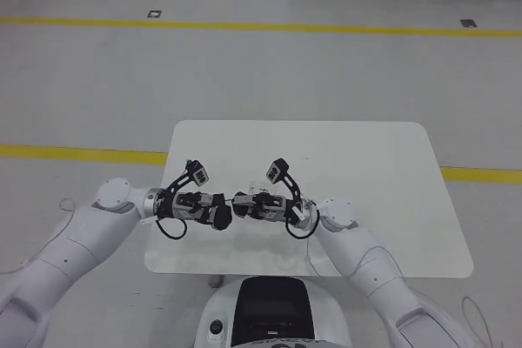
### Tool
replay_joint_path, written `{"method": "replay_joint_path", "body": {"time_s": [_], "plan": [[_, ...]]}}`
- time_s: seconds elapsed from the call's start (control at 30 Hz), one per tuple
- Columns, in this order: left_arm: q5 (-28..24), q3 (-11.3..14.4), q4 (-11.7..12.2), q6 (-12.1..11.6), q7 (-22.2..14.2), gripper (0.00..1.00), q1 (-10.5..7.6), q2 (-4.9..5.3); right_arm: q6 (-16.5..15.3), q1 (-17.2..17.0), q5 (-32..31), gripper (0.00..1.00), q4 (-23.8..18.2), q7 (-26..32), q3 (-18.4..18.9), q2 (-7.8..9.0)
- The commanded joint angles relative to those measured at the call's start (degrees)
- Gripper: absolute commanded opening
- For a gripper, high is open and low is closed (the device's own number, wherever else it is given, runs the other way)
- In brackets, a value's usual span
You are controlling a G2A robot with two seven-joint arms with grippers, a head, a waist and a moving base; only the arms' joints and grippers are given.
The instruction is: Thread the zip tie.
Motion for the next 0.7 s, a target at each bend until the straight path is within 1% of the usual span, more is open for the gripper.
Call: {"method": "replay_joint_path", "body": {"time_s": [0.0,0.13,0.37,0.67], "plan": [[0.41,-0.24,0.14,0.00,0.00,0.49,0.06,0.00,0.21,-0.17,-0.53,0.00,-0.45,-0.42,-0.03,0.14],[1.84,-1.01,1.05,0.00,0.00,0.47,0.07,0.00,0.37,-0.54,-2.08,0.00,-1.17,-1.83,0.24,0.51],[2.19,-2.25,1.92,0.00,0.00,0.46,0.66,-0.46,1.45,-1.27,-3.70,0.00,-2.67,-2.57,0.32,1.11],[3.28,-3.18,2.50,0.00,0.00,0.38,1.03,-1.13,2.75,-1.14,-4.80,0.00,-3.19,-3.02,-0.46,1.50]]}}
